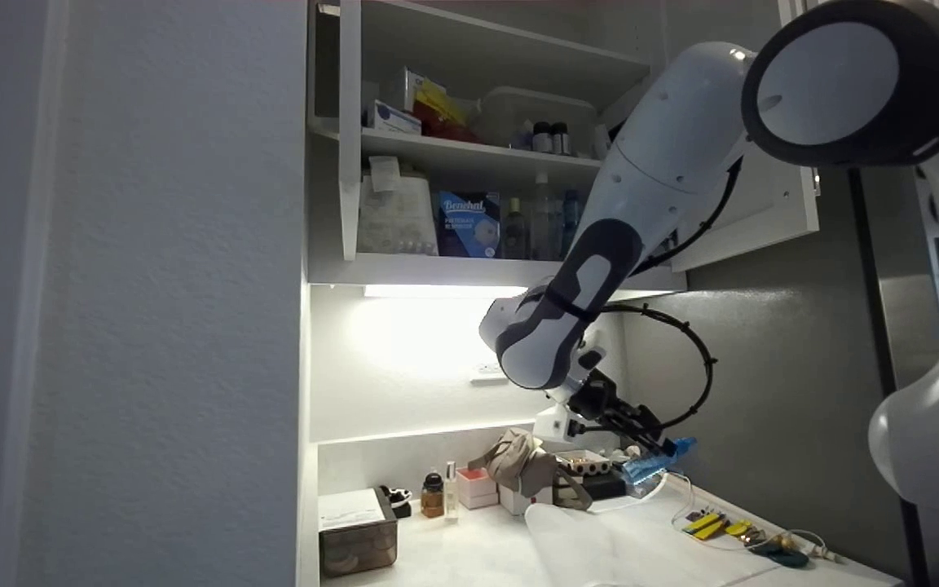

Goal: Place the blue bottle on the bottom shelf of the open upper cabinet

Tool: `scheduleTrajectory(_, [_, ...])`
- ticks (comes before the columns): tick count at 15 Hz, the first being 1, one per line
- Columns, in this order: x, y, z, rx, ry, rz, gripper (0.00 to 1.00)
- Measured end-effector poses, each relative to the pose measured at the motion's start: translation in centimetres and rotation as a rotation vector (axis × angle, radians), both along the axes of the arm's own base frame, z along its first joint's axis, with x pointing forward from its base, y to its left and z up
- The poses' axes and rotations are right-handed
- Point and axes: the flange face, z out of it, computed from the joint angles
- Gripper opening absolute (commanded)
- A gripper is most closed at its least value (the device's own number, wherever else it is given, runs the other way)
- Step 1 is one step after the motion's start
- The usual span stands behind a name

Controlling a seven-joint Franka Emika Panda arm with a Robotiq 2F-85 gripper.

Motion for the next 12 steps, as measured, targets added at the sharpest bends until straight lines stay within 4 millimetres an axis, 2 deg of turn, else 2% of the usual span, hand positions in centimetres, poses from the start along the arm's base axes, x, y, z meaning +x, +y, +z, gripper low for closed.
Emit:
scheduleTrajectory(3, [-0.8,2.3,0.2,-0.134,0.023,0.041,0.11])
scheduleTrajectory(5, [-1.2,3.0,0.0,-0.222,0.043,0.059,0.11])
scheduleTrajectory(8, [-1.8,3.1,-1.1,-0.353,0.079,0.083,0.11])
scheduleTrajectory(12, [-2.9,1.8,-3.7,-0.514,0.157,0.103,0.11])
